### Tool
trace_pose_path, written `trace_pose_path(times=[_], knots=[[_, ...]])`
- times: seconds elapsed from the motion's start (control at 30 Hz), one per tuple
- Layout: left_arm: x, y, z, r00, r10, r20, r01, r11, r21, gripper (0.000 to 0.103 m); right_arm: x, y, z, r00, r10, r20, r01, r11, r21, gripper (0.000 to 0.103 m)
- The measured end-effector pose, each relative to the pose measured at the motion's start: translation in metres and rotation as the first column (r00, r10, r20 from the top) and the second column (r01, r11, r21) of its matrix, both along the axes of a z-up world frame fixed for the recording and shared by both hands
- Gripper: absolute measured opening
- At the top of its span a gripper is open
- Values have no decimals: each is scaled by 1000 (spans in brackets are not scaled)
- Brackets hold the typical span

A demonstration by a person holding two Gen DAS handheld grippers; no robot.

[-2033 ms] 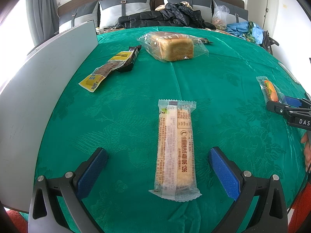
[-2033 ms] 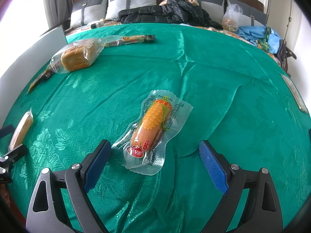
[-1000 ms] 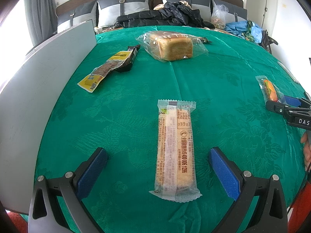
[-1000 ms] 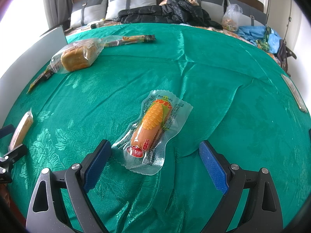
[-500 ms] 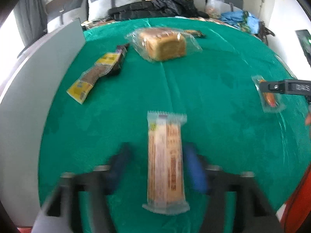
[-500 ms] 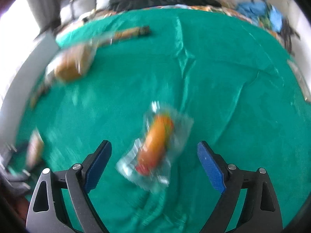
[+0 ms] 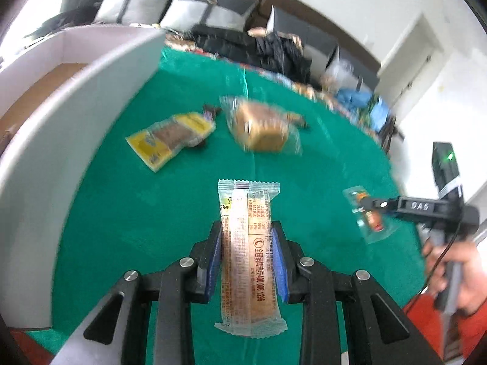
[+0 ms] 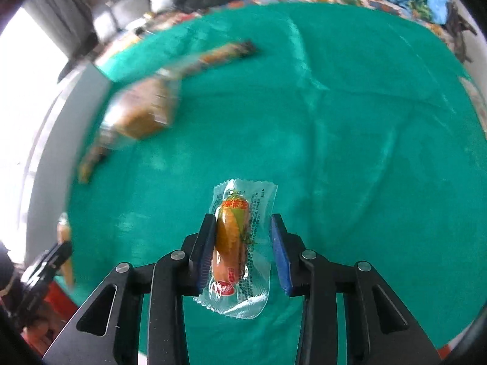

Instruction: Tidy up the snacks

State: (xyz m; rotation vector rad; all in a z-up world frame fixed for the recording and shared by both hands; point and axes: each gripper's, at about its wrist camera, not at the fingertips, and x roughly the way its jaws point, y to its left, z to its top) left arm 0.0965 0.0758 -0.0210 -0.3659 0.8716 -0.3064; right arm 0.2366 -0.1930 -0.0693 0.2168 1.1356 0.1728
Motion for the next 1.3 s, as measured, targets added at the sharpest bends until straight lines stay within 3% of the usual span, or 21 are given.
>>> trace_pose_path(times=[0.1,0.17,0.23,0.37,0.43,0.47,0.57,0.63,0.7,0.83,0.93,0.97,1.0,1.1,1.2,1.3], knots=[[-9,34,37,996,74,54,-71,996,-55,29,5,33,29,997,55,54,-61,991,122,37],[-14,65,60,987,137,88,-133,990,-53,29,11,76,60,987,112,113,-135,967,218,37],[-16,96,73,974,205,100,-204,979,-19,29,16,129,93,964,193,182,-238,931,276,37],[-16,174,74,925,374,68,-379,916,127,33,18,240,133,903,342,260,-413,856,310,42],[-14,211,58,890,456,0,-443,865,236,61,20,286,139,879,388,277,-465,829,310,49],[-18,227,50,865,501,-18,-476,832,285,79,20,307,140,866,410,285,-486,824,291,65],[-39,251,40,819,573,-3,-539,772,337,80,13,324,134,853,425,303,-499,835,233,68],[-57,257,40,805,593,21,-570,763,307,80,6,307,122,850,420,319,-493,847,199,71],[-68,247,42,818,574,33,-561,785,263,80,-1,270,98,858,395,328,-444,892,88,72],[-63,183,59,902,422,90,-431,883,185,82,-2,175,26,904,325,278,-286,943,-172,72],[-50,112,63,960,252,118,-270,949,166,95,-16,97,-20,941,246,233,-158,927,-340,72],[-44,87,59,975,190,116,-207,964,166,103,-21,69,-31,951,205,232,-110,924,-367,72],[-35,59,50,987,123,105,-140,974,179,103,-24,50,-36,956,174,237,-75,924,-375,72],[-9,-9,2,1000,8,2,-9,962,274,103,-34,1,-47,961,80,266,29,923,-383,72],[15,-50,-38,994,-34,-102,67,940,335,99,-30,-30,-55,964,29,265,79,918,-389,72],[38,-69,-53,994,-36,-101,71,924,375,99,-28,-43,-54,962,26,272,77,929,-362,77]])
